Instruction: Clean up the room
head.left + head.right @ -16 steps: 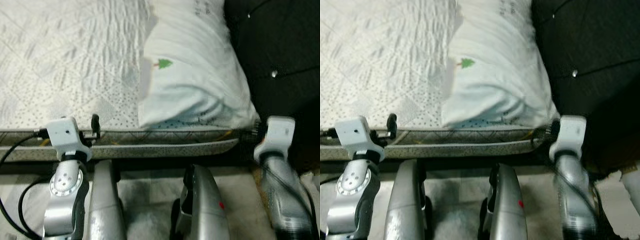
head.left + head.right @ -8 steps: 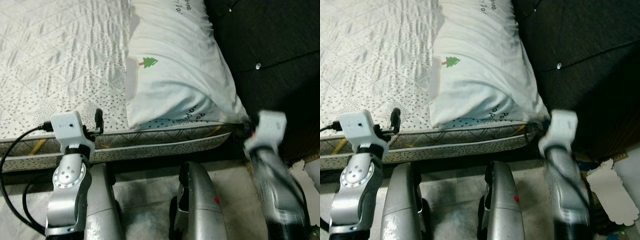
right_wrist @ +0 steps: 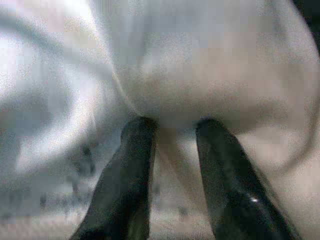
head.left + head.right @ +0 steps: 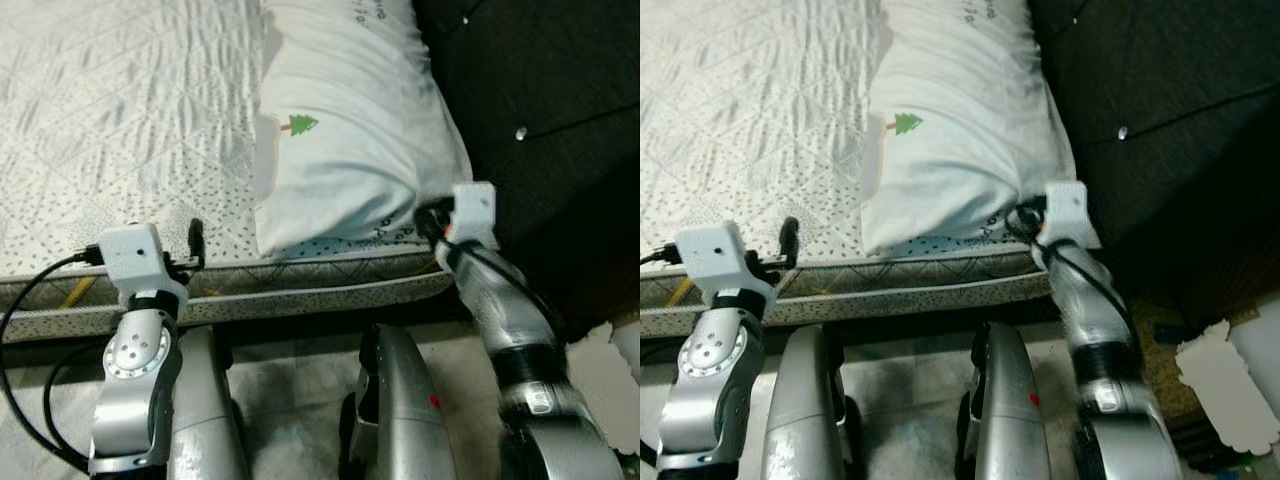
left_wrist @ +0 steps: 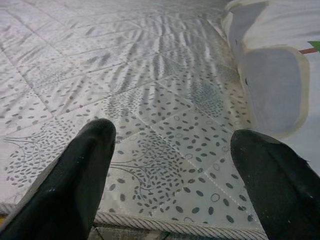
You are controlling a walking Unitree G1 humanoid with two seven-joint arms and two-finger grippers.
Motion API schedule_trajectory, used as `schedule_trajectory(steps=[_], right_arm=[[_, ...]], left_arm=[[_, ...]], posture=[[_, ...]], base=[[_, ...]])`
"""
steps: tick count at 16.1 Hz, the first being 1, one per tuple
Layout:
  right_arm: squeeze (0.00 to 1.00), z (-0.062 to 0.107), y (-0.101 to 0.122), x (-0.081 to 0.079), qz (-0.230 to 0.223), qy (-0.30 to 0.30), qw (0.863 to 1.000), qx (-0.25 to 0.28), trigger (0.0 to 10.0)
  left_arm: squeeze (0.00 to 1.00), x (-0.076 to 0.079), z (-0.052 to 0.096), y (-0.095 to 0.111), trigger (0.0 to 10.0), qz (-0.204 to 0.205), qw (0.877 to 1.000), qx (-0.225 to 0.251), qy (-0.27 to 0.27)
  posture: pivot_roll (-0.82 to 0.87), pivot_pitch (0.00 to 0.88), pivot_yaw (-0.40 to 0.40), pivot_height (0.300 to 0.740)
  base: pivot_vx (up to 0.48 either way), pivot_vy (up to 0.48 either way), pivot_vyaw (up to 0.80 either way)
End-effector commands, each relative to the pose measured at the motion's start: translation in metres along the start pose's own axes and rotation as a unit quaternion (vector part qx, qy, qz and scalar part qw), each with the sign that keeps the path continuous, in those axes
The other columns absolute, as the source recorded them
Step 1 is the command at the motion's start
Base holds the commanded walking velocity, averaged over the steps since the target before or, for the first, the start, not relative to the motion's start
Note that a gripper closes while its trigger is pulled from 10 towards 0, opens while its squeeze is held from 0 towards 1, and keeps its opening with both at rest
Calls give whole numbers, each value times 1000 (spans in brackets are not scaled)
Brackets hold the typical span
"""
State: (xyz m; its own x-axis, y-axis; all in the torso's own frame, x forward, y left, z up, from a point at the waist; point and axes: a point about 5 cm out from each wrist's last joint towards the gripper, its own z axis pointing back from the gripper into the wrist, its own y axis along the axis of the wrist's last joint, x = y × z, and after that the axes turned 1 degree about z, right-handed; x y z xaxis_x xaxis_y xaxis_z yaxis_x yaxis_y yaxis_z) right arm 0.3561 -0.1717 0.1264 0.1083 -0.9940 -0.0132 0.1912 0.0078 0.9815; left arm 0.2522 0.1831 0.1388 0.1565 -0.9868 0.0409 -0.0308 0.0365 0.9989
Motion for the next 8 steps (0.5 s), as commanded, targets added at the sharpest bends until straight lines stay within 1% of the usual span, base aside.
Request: schedule_trajectory(steps=[1, 2, 3, 5, 6, 7, 8], right_arm=[[1000, -9, 15, 6, 2, -39, 999, 35, 10000], [1000, -11, 21, 8, 2, -52, 998, 47, 10000], [1000, -14, 40, 14, 4, -79, 993, 85, 10000], [1000, -16, 49, 19, 12, -93, 990, 102, 10000], [1000, -20, 46, 21, 11, -96, 991, 95, 10000], [1000, -22, 40, 17, 12, -86, 993, 80, 10000], [1000, -23, 26, 8, 20, -51, 997, 45, 10000]], left_arm=[[0, -4, 5, 2, 10000, -7, 1000, -1, 7], [0, -4, 6, 2, 10000, -8, 1000, -2, 7], [0, -5, 8, 2, 10000, -10, 1000, -2, 9], [0, -6, 9, 3, 10000, -11, 1000, -2, 11], [0, -7, 9, 2, 10000, -12, 1000, -4, 11], [0, -6, 9, 2, 10000, -12, 1000, -5, 10], [0, -5, 8, 2, 10000, -12, 1000, -5, 9]], posture=[[132, 165, -73, 537], [139, 167, -73, 537], [150, 170, -75, 537], [154, 169, -77, 537], [153, 164, -79, 537], [155, 163, -81, 537], [153, 156, -82, 537]], base=[[0, 0, 0], [0, 0, 0], [0, 0, 0], [0, 0, 0], [0, 0, 0], [0, 0, 0], [0, 0, 0]])
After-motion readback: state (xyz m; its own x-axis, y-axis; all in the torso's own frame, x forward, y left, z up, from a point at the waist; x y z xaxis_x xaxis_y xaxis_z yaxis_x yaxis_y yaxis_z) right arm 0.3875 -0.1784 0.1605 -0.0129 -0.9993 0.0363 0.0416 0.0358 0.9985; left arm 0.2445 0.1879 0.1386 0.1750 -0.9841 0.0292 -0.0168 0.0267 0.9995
